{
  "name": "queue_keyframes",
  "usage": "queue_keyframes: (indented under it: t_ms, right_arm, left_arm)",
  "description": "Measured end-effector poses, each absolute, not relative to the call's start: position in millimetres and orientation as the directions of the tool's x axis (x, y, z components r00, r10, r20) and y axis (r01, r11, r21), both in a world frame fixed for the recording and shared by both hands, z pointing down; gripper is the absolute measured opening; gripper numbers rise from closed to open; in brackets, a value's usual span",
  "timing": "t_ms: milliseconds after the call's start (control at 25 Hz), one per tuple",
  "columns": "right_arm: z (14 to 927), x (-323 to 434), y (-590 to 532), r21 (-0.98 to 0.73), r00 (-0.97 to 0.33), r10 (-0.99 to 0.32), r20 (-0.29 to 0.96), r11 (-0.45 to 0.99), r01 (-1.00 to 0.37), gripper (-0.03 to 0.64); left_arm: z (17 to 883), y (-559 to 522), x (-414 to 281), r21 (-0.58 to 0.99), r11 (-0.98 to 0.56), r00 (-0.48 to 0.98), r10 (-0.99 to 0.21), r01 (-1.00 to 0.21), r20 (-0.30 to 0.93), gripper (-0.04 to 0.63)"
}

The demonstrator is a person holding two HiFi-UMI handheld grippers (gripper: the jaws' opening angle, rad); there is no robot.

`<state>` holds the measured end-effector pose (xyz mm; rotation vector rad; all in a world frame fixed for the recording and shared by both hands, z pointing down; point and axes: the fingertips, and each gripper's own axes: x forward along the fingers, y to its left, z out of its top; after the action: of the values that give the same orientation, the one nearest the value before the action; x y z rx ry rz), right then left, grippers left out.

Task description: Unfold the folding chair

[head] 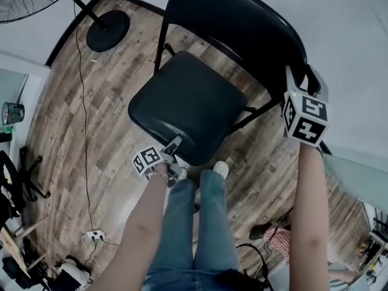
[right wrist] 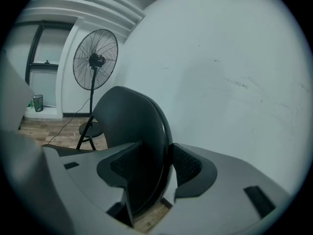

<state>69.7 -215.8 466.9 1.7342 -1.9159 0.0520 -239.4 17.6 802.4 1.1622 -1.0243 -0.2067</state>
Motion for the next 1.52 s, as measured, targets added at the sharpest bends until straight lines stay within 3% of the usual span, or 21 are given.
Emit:
queue_keyframes:
  t_ms: [1040,1520]
  right_arm:
    - [517,114,-274,0.234,0.016,-0.891,0.454,0.102,-0.967,0.206]
    - [511,97,-251,0.254,0.059,-0.912,0.407,0.051,-0.966,0.21]
  left_arm:
    - [829,19,-239,0.853,0.412,0.582,-0.625,-0.321,0.521,0.29]
    - [844,34,-252,0.791,0.475,0.544,-0.574,-0.386,0.611,0.313]
